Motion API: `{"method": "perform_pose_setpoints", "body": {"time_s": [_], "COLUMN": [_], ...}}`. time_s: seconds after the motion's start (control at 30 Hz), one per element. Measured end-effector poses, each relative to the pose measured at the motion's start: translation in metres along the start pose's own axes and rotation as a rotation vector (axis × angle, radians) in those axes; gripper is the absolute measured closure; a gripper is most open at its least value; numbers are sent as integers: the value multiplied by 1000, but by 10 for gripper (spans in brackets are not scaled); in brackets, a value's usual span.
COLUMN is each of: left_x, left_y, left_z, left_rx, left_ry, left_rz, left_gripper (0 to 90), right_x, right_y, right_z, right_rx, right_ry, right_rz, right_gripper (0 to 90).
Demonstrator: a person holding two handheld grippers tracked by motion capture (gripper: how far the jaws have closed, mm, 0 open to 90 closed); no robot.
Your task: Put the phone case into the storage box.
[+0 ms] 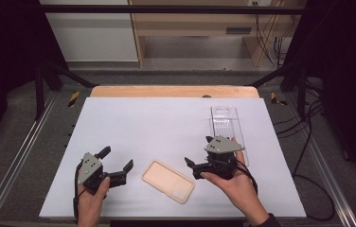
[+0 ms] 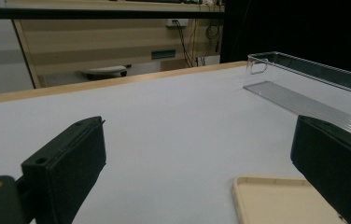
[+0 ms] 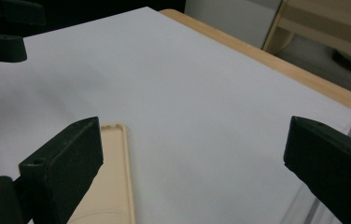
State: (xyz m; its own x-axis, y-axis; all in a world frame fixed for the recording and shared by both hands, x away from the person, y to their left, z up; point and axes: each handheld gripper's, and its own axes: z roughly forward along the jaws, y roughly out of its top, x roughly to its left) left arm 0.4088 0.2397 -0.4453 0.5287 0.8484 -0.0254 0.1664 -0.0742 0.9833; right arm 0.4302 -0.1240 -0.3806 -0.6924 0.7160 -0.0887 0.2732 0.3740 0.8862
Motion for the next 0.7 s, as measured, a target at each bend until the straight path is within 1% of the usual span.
{"method": "perform_pose_setpoints", "body": {"time_s": [0.03,0.07,0.13,0.17,0.23,0.3,0.37,0.43,0.7], "left_x": [0,-1,-1,-1,-1,-2,-3,-3,-3], "left_y": [0,0,0,0,-1,-1,-1,-1,-2], "left_z": [0,0,1,1,2,3,3,3,4], "left_rx": [-3,-4,-5,-6,1,2,1,3,1], "left_ry": [-2,-4,-7,-11,-15,-29,-30,-33,-32], "left_rz": [0,2,5,6,10,15,19,27,29], "left_gripper": [31,31,30,30,29,29,29,28,28], "right_x": [2,3,7,7,10,15,16,18,19], "right_y": [-1,-1,-2,-2,-3,-6,-8,-13,-25], "right_z": [6,8,13,13,18,21,22,25,30], "right_rx": [18,25,43,43,65,81,85,102,139], "right_ry": [12,21,37,37,52,68,72,72,84], "right_rz": [12,15,13,13,11,28,32,31,36], "right_gripper": [49,49,50,50,52,59,65,66,75]}}
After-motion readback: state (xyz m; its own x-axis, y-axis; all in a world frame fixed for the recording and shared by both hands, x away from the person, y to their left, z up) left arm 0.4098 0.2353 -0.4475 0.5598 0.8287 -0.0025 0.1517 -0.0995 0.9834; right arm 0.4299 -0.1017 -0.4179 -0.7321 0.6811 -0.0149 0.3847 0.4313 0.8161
